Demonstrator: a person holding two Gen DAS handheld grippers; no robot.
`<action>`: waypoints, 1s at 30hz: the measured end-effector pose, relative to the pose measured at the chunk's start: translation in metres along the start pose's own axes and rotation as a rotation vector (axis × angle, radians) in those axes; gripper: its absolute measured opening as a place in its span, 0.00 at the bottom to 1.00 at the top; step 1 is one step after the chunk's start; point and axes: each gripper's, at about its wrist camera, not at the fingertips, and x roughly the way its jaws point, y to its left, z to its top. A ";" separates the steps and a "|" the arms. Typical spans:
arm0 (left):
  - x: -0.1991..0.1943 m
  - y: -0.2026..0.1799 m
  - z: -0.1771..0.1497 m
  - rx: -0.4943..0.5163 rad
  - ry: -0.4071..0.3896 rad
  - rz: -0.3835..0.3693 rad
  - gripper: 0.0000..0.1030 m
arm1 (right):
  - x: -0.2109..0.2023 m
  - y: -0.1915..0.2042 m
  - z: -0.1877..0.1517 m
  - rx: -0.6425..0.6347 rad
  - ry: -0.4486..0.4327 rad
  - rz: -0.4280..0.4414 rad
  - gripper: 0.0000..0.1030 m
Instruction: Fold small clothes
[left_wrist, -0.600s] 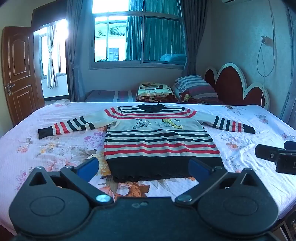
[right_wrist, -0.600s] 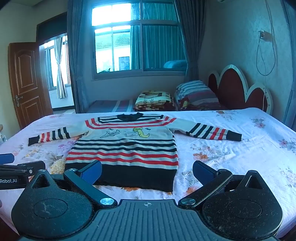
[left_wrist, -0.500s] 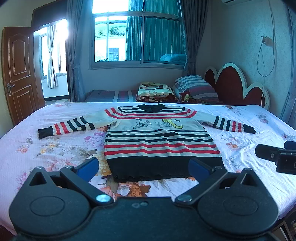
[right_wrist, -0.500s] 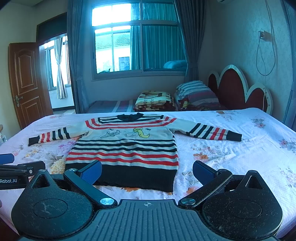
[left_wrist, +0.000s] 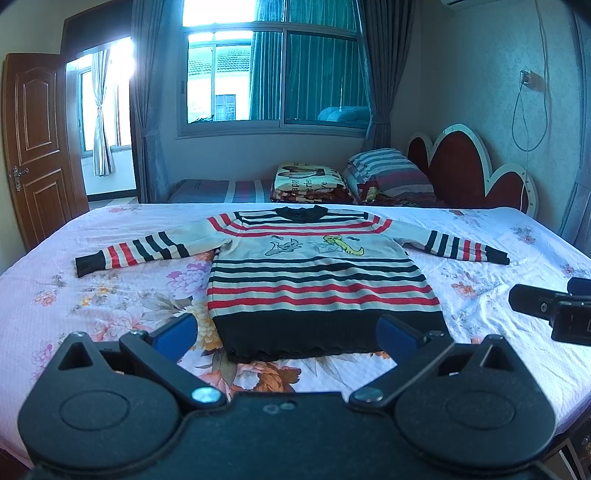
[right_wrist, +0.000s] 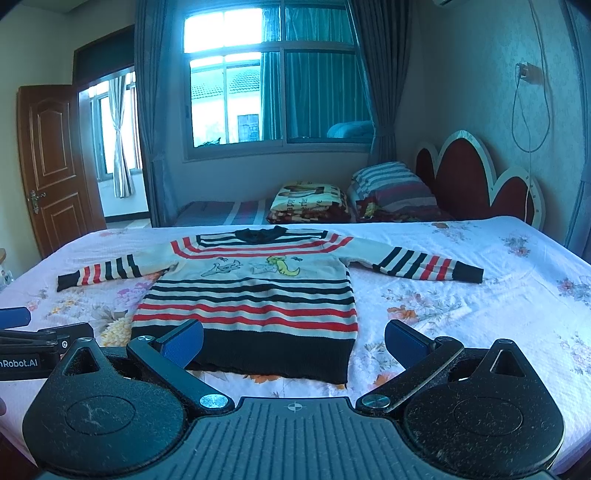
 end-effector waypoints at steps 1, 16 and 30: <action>0.000 0.000 0.000 0.000 0.000 0.000 0.99 | -0.001 0.001 0.001 0.001 0.001 0.001 1.00; 0.001 0.001 -0.002 -0.002 0.002 0.001 0.99 | 0.000 0.004 -0.001 -0.009 -0.005 0.002 1.00; 0.003 0.001 -0.002 -0.038 0.014 0.000 0.99 | 0.001 0.002 -0.006 0.010 -0.005 0.009 1.00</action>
